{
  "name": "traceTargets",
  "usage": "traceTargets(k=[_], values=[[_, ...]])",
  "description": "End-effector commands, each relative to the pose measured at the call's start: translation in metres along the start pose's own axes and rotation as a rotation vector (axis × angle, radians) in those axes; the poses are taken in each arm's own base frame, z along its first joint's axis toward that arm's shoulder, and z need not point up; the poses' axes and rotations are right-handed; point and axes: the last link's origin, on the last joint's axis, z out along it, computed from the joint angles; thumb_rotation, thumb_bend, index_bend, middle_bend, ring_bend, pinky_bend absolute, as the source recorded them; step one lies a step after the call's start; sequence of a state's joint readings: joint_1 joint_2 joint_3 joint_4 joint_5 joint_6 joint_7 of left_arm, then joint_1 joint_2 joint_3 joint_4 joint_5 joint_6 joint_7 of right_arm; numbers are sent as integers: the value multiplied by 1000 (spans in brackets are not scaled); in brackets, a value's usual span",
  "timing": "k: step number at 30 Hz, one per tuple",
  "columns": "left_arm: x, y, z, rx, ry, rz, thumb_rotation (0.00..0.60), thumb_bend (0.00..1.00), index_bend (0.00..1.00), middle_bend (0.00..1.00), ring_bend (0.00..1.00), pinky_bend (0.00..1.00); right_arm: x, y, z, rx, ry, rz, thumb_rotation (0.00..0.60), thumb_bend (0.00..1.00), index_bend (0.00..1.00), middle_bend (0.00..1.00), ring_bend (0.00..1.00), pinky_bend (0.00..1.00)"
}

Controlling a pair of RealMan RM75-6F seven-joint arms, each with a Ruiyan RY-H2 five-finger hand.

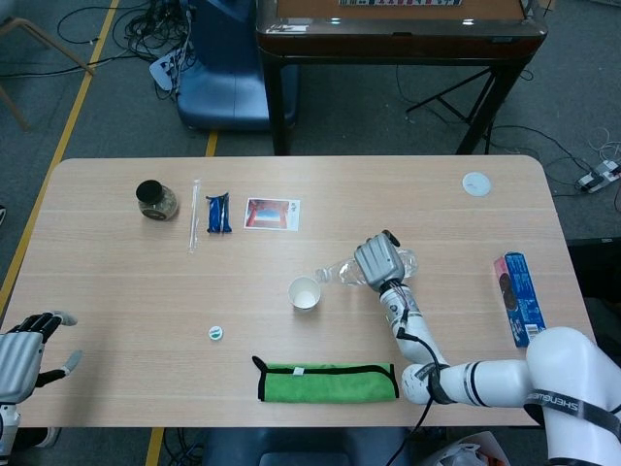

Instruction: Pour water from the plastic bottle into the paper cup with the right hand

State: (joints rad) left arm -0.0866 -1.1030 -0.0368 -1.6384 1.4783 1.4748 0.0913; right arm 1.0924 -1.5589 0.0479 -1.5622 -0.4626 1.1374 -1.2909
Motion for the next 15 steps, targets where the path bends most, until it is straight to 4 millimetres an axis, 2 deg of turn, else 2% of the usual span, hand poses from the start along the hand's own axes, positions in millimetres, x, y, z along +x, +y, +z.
traceTargets(k=[1,15], values=[[1,0,0,1,0,-6,600,229,368,332,316,504,0,-2,1,0,1,-13,600,325,556,611,479,478],[1,0,0,-1,-1,-6,600,229,368,332,316,504,0,-9,2,-6,6,-108,600,326,557,612,479,479]])
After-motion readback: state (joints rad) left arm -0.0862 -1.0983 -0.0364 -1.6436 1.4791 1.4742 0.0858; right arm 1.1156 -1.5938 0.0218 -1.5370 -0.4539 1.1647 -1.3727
